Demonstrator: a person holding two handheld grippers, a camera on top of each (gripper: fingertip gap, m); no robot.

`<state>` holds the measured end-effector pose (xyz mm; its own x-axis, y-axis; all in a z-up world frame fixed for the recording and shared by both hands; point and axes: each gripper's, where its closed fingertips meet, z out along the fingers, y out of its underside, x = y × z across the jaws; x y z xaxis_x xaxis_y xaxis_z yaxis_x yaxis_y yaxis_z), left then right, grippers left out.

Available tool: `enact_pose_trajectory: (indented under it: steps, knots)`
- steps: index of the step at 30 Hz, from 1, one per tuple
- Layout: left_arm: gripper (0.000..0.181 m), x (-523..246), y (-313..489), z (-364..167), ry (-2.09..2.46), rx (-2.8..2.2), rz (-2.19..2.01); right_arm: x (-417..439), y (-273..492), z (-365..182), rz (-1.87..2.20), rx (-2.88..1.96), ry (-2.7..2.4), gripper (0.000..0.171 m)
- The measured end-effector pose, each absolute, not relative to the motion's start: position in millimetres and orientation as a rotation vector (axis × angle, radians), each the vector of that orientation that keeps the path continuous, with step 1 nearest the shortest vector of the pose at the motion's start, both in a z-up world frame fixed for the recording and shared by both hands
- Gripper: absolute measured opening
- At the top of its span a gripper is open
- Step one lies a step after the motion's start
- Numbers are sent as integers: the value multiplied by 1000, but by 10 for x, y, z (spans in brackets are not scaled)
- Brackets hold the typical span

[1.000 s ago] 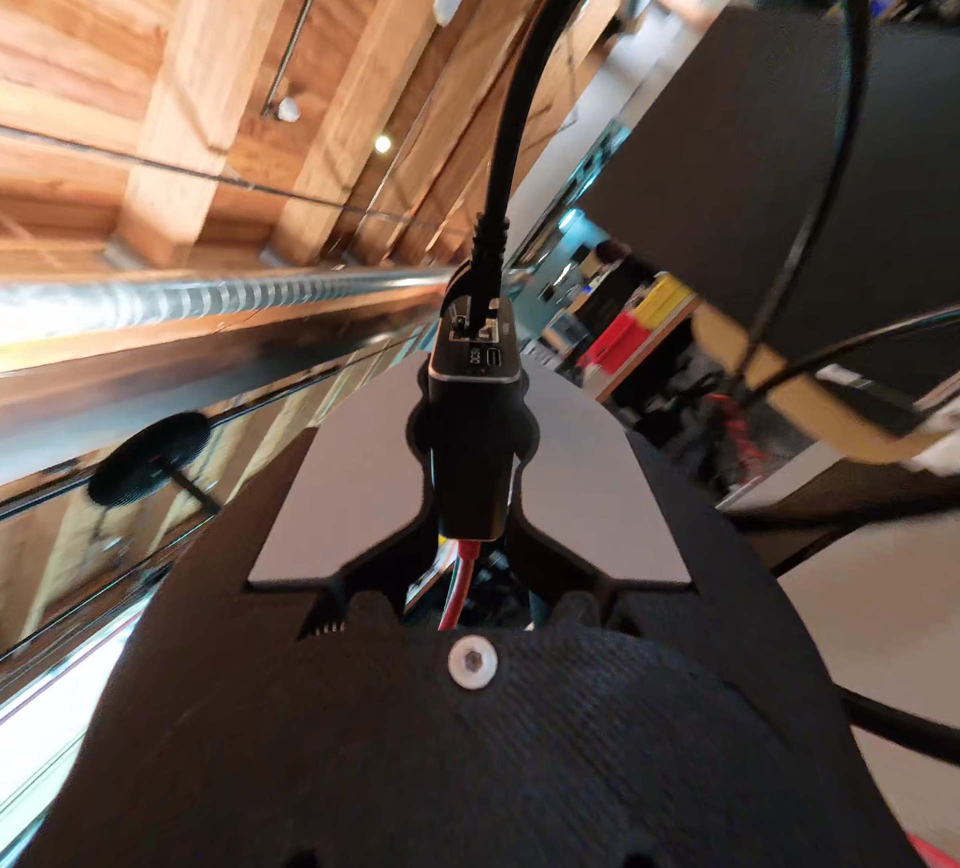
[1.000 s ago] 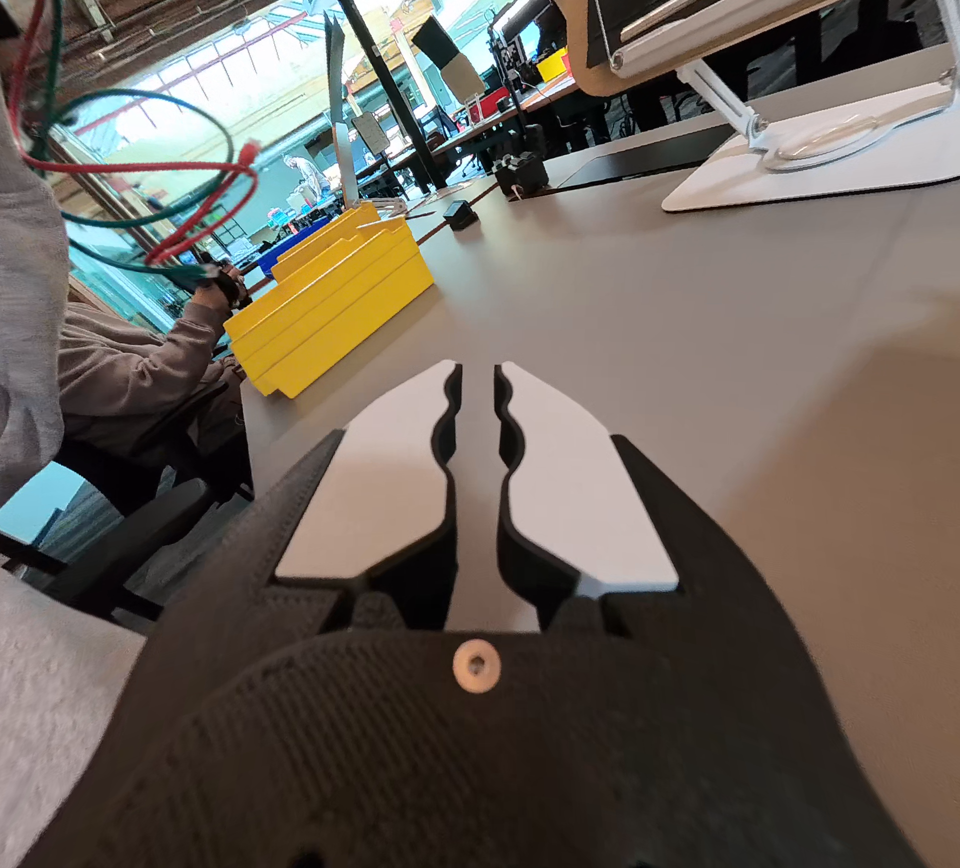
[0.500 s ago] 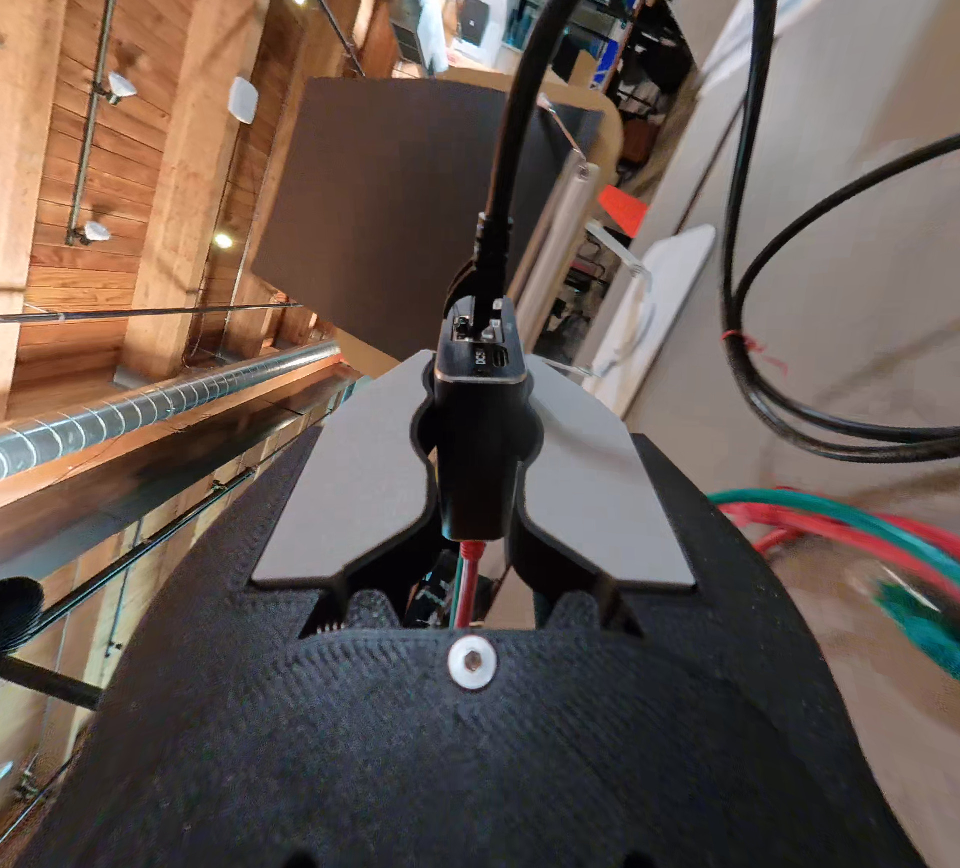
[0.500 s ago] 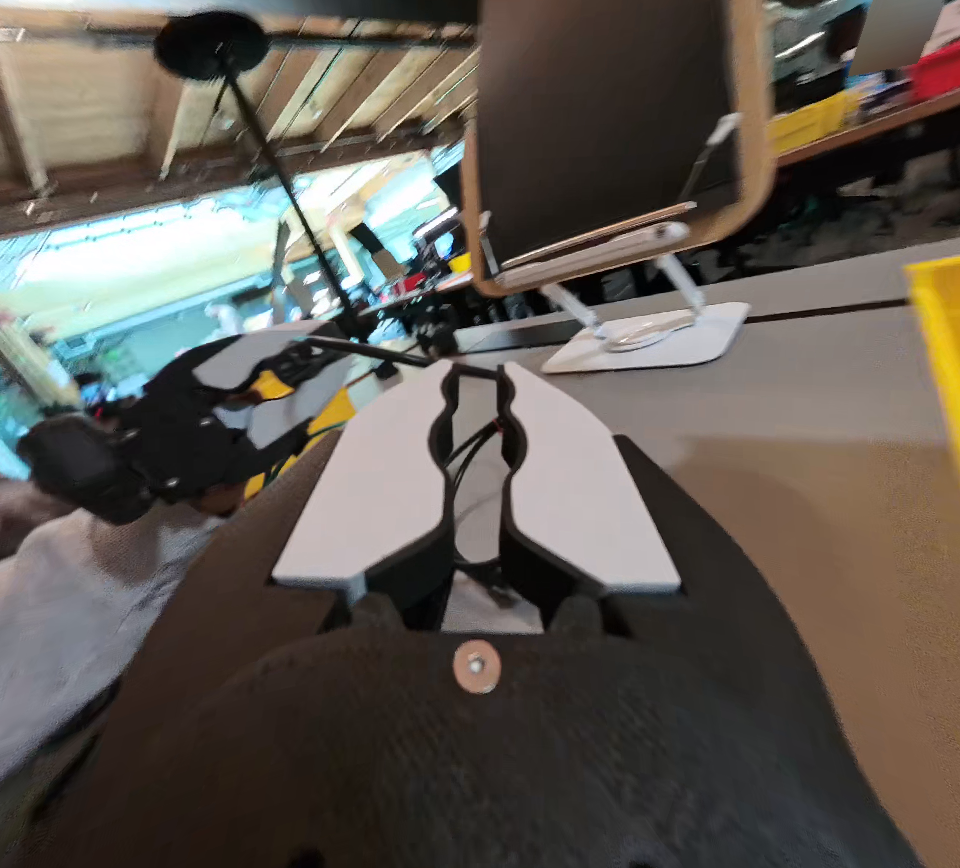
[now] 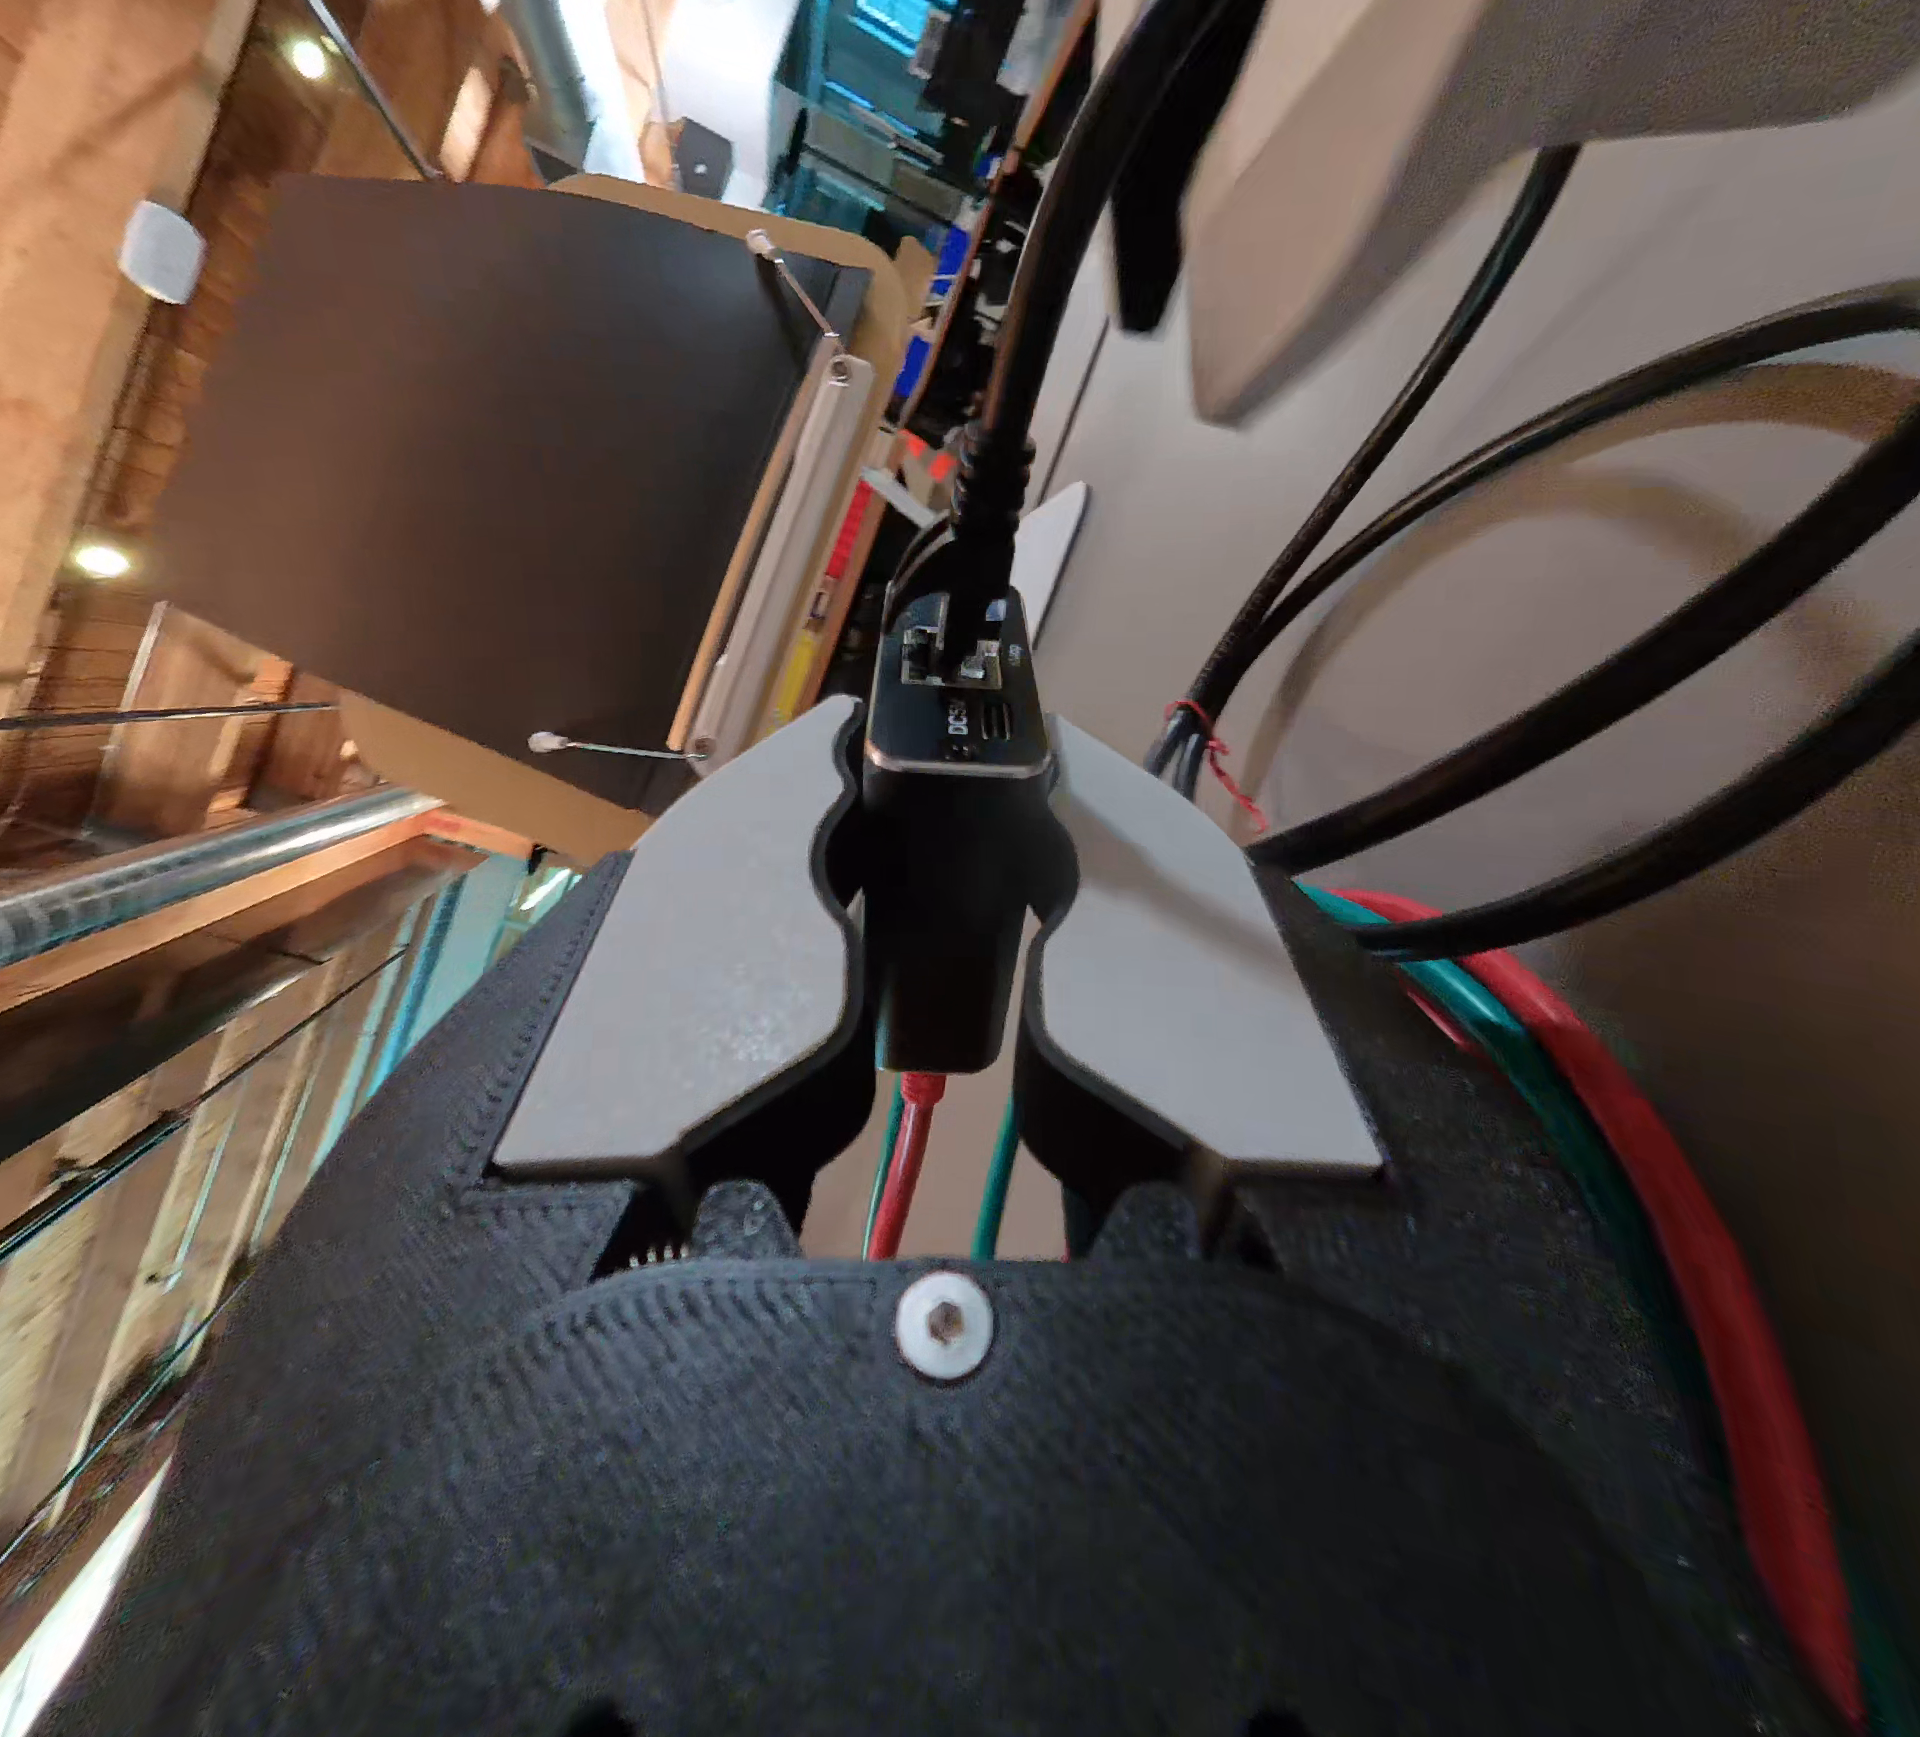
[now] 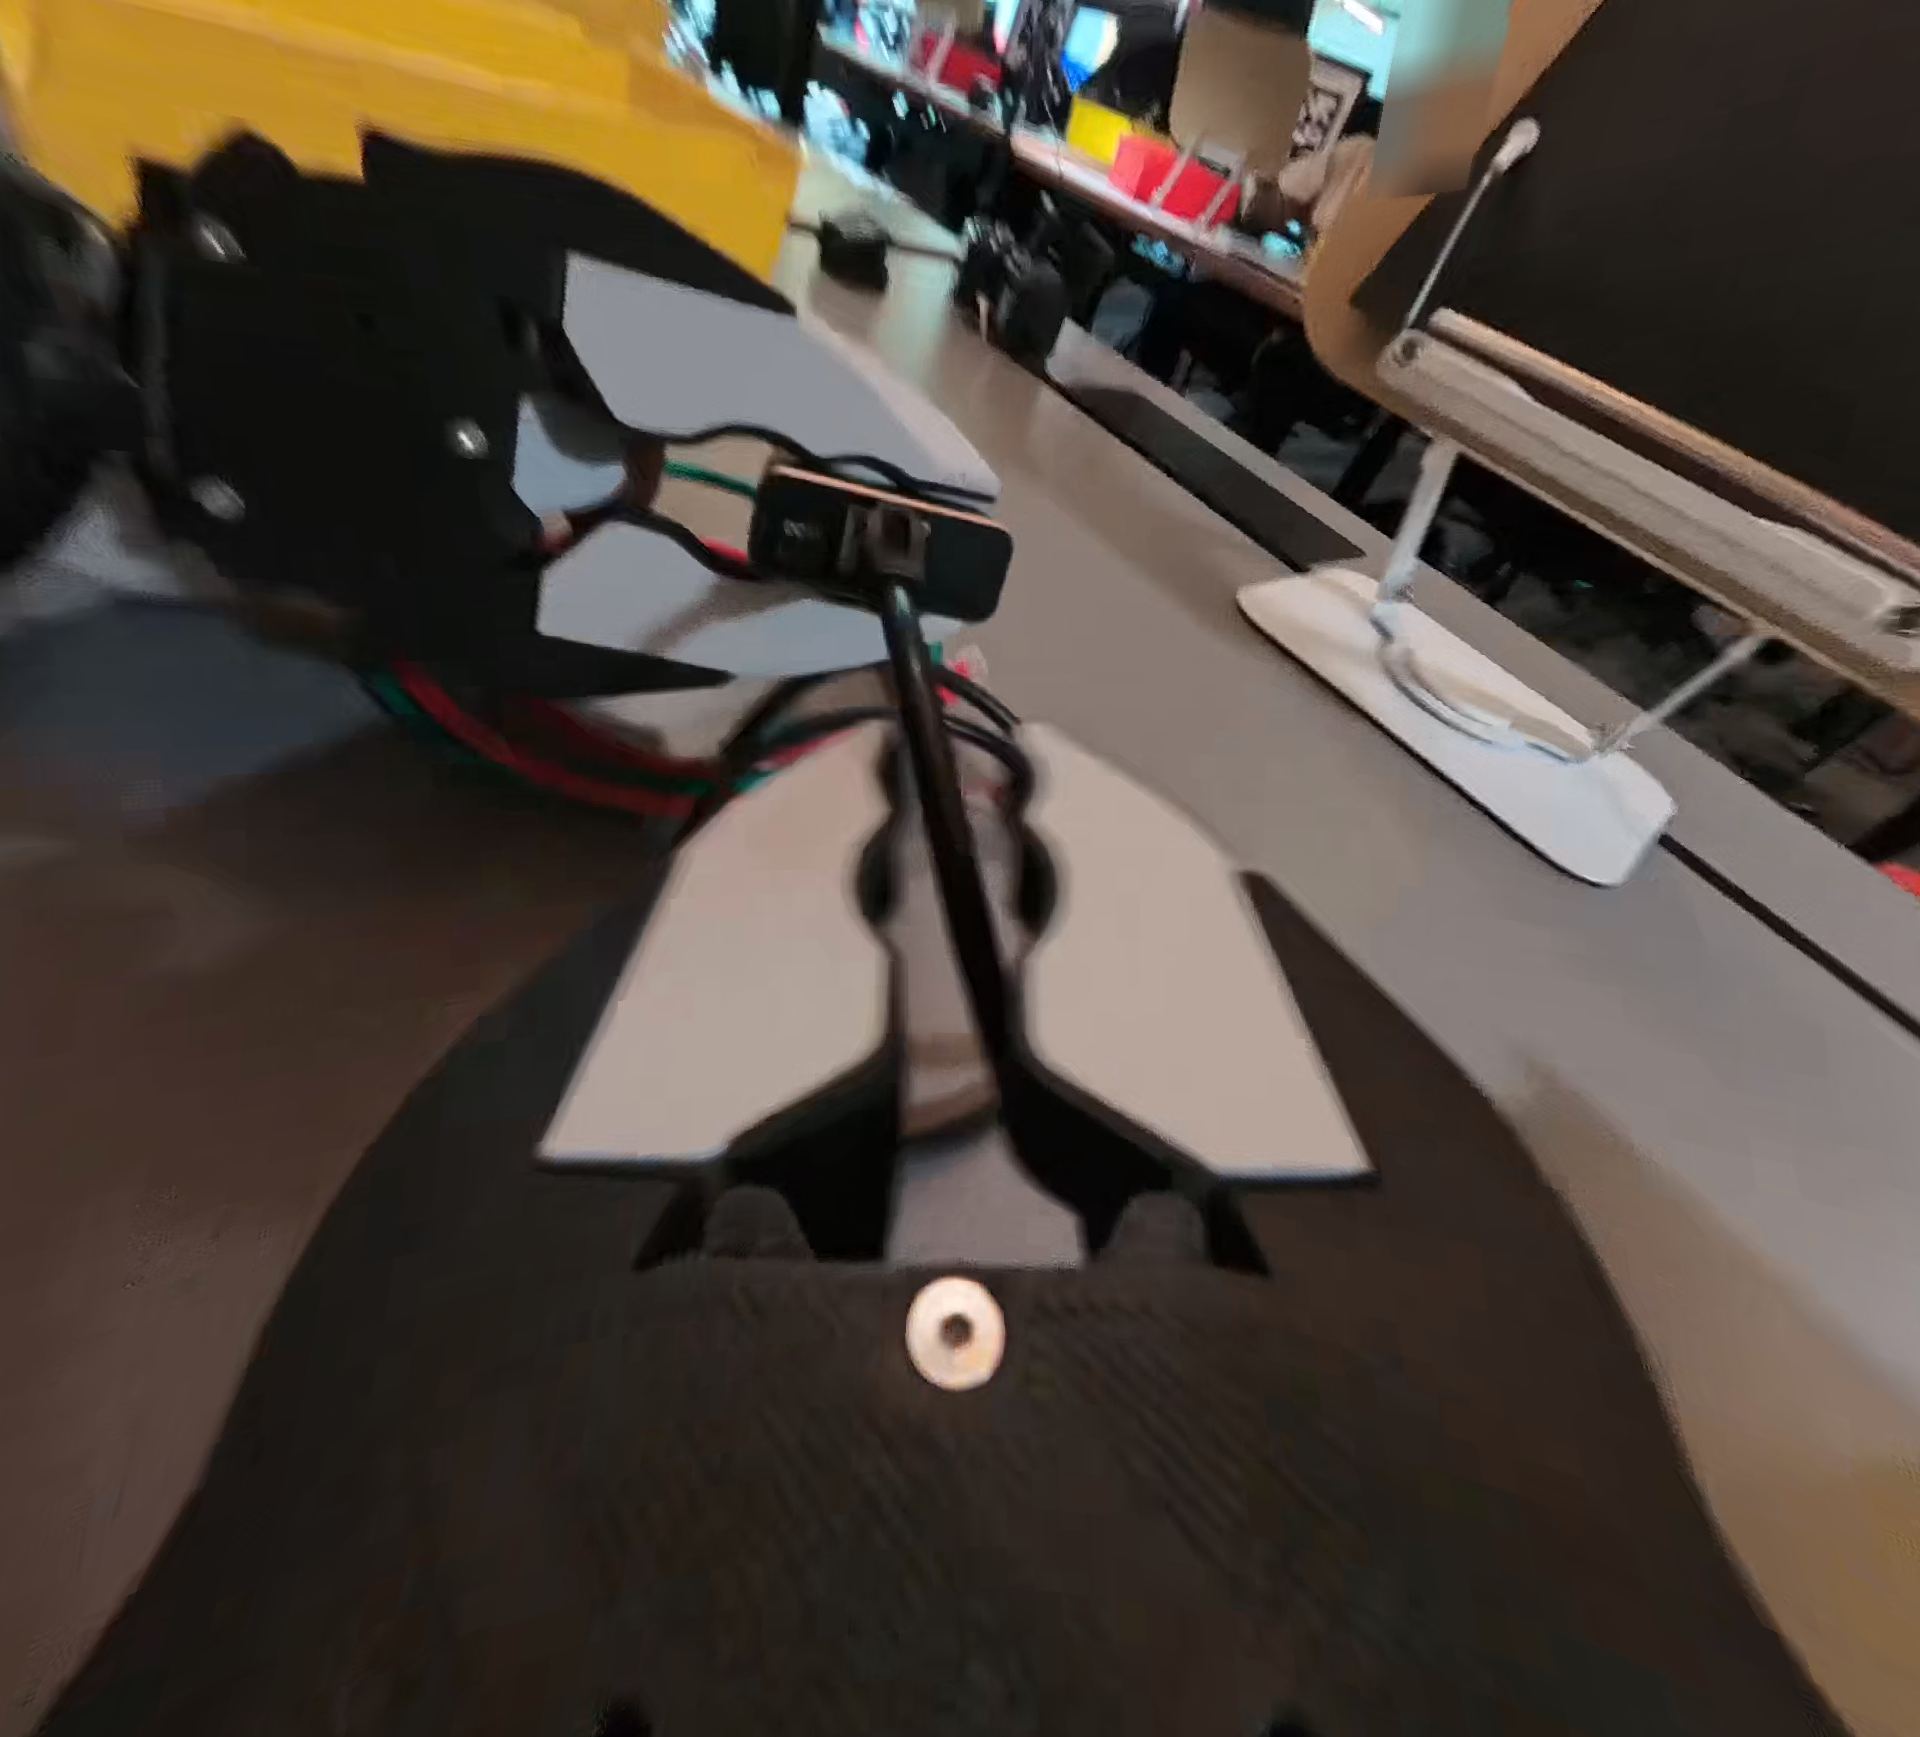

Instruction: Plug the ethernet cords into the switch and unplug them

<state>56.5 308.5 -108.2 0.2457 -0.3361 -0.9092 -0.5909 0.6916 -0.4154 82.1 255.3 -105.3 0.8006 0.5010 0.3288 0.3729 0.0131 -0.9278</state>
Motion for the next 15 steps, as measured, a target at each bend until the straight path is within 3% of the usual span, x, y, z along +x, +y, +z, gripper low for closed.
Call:
enact_pose_trajectory:
  steps: [1,3,6,8,10,13,15]
  knots:
    - [27,581,3077,-1136,1388,-868,194,840,2567,-1062,83,-1601,-718,3]
    - [27,605,3067,-1231,1437,-934,139,883,2601,-1055,133,-1632,-646,2]
    - [65,609,3004,-1043,1346,-1014,-21,1072,2650,-1048,223,-1685,-499,2]
    - [78,616,2915,-827,1246,-1066,-197,1202,2653,-982,239,-1667,-436,2]
    - [67,614,2750,-617,1154,-1087,-405,1286,2638,-928,262,-1656,-376,2]
    - [32,632,2391,-480,1102,-1132,-768,1326,2607,-893,309,-1648,-310,2]
    - [32,662,2249,-526,1047,-1241,-985,1312,2581,-855,333,-1629,-295,2]
